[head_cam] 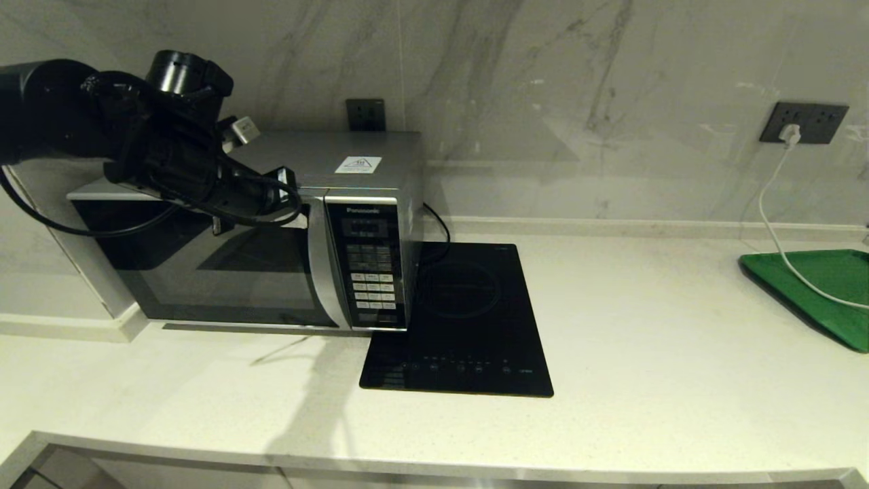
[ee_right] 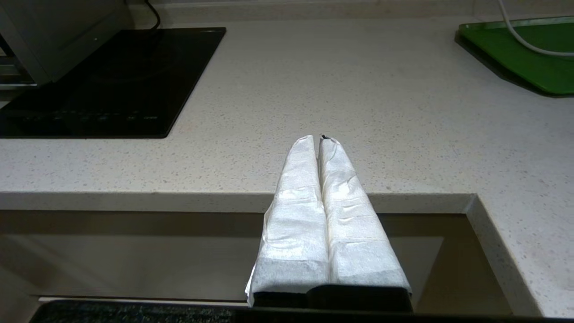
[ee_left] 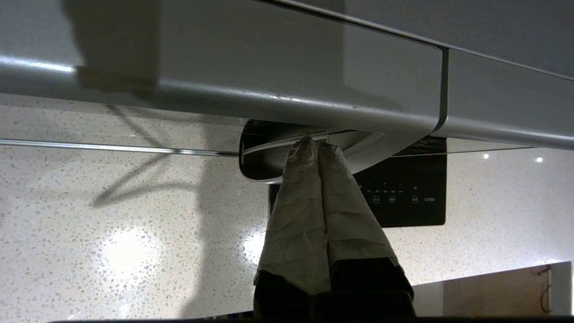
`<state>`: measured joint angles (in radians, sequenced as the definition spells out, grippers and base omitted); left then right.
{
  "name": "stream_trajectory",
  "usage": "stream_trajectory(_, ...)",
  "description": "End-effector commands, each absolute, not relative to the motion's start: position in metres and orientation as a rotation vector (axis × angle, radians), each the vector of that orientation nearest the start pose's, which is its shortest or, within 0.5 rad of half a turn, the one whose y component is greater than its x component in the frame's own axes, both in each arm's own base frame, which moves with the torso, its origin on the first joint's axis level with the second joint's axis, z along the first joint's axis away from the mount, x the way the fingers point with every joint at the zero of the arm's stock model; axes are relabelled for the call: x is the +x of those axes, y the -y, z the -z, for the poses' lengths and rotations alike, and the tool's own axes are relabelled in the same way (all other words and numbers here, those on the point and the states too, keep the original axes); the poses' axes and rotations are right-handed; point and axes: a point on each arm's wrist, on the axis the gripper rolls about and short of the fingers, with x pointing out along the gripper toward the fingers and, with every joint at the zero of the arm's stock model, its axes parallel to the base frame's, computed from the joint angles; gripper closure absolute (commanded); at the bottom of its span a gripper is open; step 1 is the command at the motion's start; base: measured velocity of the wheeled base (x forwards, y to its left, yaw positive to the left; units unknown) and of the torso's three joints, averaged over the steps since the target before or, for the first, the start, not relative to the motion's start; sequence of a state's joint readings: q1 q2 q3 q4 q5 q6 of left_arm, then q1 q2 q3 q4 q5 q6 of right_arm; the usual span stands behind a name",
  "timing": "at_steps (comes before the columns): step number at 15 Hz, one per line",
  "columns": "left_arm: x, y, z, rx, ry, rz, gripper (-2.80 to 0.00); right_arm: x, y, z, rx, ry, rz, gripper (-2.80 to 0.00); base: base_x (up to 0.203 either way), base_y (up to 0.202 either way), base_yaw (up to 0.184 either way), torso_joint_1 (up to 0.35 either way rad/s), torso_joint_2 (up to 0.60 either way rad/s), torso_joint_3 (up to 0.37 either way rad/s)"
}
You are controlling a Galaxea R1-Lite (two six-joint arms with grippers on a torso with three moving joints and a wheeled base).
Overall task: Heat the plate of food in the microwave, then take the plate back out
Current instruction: Close the microwave oven
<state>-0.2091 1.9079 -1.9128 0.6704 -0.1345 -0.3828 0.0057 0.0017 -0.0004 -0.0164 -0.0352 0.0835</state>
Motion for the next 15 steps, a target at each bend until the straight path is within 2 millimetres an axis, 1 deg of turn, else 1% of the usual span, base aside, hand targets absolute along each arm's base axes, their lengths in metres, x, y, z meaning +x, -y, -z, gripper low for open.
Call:
stream_trajectory(1, 0.340, 0.075, -0.300, -0.342, -0.722, 0.199, 0.00, -0.023, 0.001, -0.077, 0.084, 0.017, 0.029, 0.00, 0.000, 0.000, 0.000, 0.000, 0.00, 0.000)
stream_trajectory(3, 0.320, 0.071, -0.312, -0.342, -0.716, 0.203, 0.00, -0.023, 0.001, -0.078, 0.083, 0.018, 0.028, 0.00, 0.000, 0.000, 0.000, 0.000, 0.00, 0.000)
stream_trajectory(4, 0.302, 0.068, -0.320, -0.339, -0.714, 0.208, 0.00, -0.023, 0.001, -0.077, 0.083, 0.017, 0.029, 0.00, 0.000, 0.000, 0.000, 0.000, 0.00, 0.000)
stream_trajectory(6, 0.258, 0.060, -0.325, -0.292, -0.745, 0.222, 0.00, -0.023, 0.001, -0.078, 0.083, 0.018, 0.028, 0.00, 0.000, 0.000, 0.000, 0.000, 0.00, 0.000)
stream_trajectory(8, 0.218, 0.050, -0.309, -0.219, -0.822, 0.221, 0.00, -0.023, 0.001, -0.078, 0.083, 0.018, 0.028, 0.00, 0.000, 0.000, 0.000, 0.000, 0.00, 0.000)
stream_trajectory(11, 0.179, 0.039, -0.273, -0.110, -0.938, 0.189, 0.00, -0.023, 0.001, -0.077, 0.084, 0.017, 0.028, 0.00, 0.000, 0.000, 0.000, 0.000, 0.00, 0.000)
stream_trajectory(13, 0.162, 0.037, -0.254, -0.031, -0.951, 0.213, 0.00, -0.023, 0.001, -0.078, 0.083, 0.018, 0.028, 0.00, 0.000, 0.000, 0.000, 0.000, 0.00, 0.000)
stream_trajectory(15, 0.160, 0.037, -0.232, 0.080, -0.915, 0.262, 0.00, -0.023, 0.001, -0.077, 0.083, 0.017, 0.030, 0.00, 0.000, 0.000, 0.000, 0.000, 0.00, 0.000)
